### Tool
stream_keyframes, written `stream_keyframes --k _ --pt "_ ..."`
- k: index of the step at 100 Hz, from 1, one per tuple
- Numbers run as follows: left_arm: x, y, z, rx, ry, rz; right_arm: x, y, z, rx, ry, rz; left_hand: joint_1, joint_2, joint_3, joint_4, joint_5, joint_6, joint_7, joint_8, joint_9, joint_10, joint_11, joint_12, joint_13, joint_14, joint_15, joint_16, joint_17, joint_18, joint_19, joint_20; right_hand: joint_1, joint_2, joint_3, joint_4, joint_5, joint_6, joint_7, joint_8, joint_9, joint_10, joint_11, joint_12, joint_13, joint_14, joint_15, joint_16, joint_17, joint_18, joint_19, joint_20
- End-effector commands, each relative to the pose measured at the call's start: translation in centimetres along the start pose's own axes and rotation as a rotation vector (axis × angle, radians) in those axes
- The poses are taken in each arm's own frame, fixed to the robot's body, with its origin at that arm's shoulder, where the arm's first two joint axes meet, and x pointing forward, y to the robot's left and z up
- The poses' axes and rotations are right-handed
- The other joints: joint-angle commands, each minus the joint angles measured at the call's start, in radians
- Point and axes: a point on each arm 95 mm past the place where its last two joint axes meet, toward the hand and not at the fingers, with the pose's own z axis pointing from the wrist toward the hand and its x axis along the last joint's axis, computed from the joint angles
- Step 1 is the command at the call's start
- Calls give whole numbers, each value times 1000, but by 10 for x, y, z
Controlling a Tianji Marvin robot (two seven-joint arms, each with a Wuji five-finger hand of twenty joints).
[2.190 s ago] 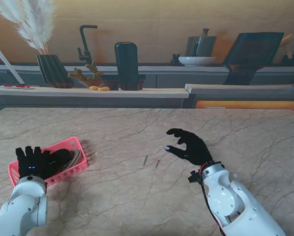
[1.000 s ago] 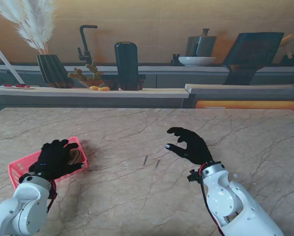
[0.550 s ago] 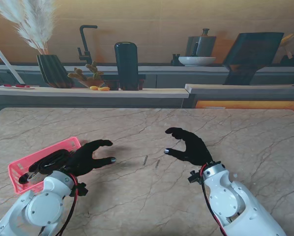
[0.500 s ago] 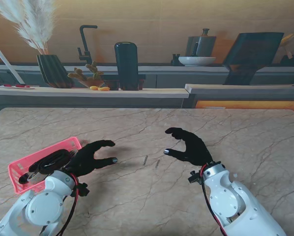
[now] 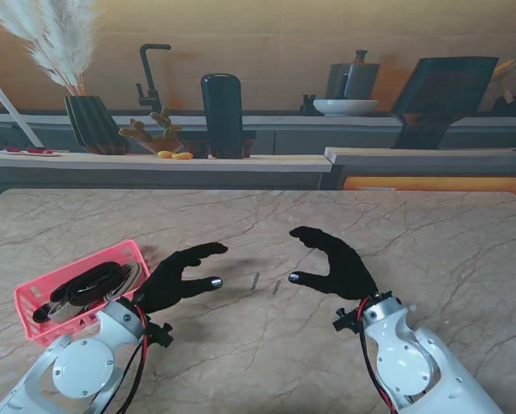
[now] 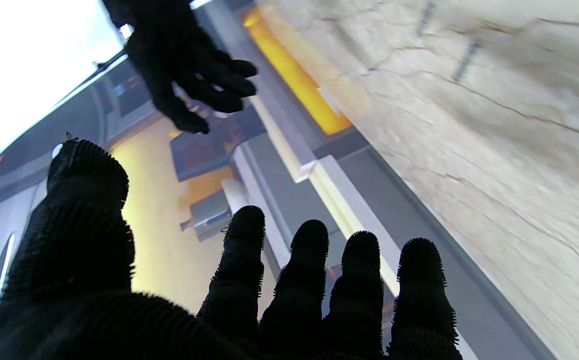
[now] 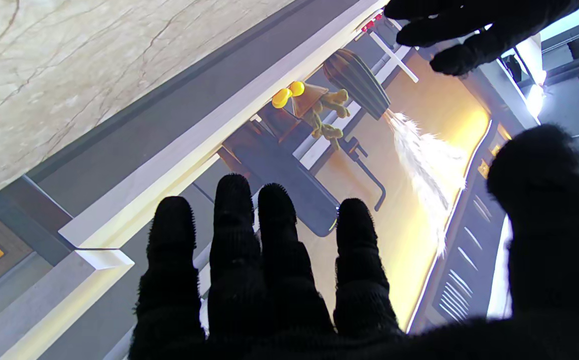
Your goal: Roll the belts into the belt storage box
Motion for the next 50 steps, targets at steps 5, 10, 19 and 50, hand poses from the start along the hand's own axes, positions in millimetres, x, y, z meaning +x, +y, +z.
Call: stream_keyframes --k 5,10,19,50 --pt "2 9 5 16 -13 -54 6 -2 -4 -10 26 4 30 21 7 42 -17 -23 -35 -8 -7 -17 -32 -3 9 -7 -6 -1 -5 -16 10 -4 -41 -2 -4 -6 -17 -14 -20 1 -25 -9 -32 -8 -32 -17 -10 -4 -11 1 -26 -4" --pt "4 11 7 83 -41 -52 7 -2 -5 -11 34 3 37 35 7 40 -25 -15 -34 -8 -12 -10 -27 3 6 -1 5 8 -9 -15 22 1 -43 -3 -4 -6 -18 -13 -21 1 -25 -10 -32 -8 -32 -18 -10 -4 -11 1 -27 -2" --pt "6 15 13 191 -54 13 8 -2 -5 -11 44 8 42 17 3 37 5 -11 -17 -6 17 0 -14 9 31 15 25 20 8 11 51 10 -46 -5 -3 -7 -17 -12 -21 2 -24 -12 -32 -7 -32 -18 -11 -3 -11 2 -28 -1" --pt "0 9 10 138 -36 59 11 -4 -5 -19 39 33 -28 -85 221 21 -22 -32 4 -21 -13 -18 -12 2 18 -2 17 7 -18 0 83 -48 -57 24 2 -4 -6 -10 -23 4 -16 -5 -32 -3 -26 -15 -7 3 -10 6 -29 6"
